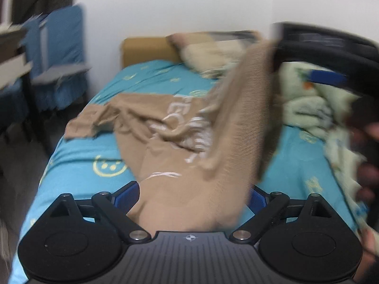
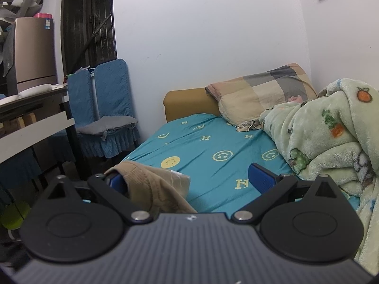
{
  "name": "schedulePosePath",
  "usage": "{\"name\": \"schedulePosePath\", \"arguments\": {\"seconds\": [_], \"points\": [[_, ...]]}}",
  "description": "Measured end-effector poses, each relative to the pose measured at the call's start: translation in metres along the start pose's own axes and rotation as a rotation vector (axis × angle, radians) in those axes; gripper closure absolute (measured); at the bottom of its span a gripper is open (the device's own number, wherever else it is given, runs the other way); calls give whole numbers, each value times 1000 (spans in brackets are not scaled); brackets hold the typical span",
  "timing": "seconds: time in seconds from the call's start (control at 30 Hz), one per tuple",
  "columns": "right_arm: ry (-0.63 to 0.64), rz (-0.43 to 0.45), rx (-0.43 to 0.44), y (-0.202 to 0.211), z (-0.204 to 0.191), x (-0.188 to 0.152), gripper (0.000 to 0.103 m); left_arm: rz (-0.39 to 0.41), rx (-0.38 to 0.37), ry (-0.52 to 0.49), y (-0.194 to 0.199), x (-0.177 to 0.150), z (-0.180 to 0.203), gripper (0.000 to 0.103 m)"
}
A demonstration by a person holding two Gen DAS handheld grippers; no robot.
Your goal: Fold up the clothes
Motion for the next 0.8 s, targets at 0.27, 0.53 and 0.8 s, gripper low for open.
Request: {"name": "schedulePosePath", "arguments": {"seconds": [0.27, 0.53, 0.8], "points": [[-51, 22, -76, -4, 26, -1, 0, 125, 190, 394, 27, 11, -98, 8], [24, -81, -145, -24, 26, -37, 0, 197, 209, 459, 49, 29, -127, 8], [124, 45, -394, 0, 37, -34, 0, 117, 220, 318, 40, 13, -112, 4]]}}
Point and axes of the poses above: each gripper's, at about its wrist camera, not at the fingertips, and y roughly against the way its jaws point, z to its right, x to its top, the point moved 10 cm from there along -y, roughly the way its jaws point, and after that the axes turned 4 degrees about -z, right-handed, at the moved point
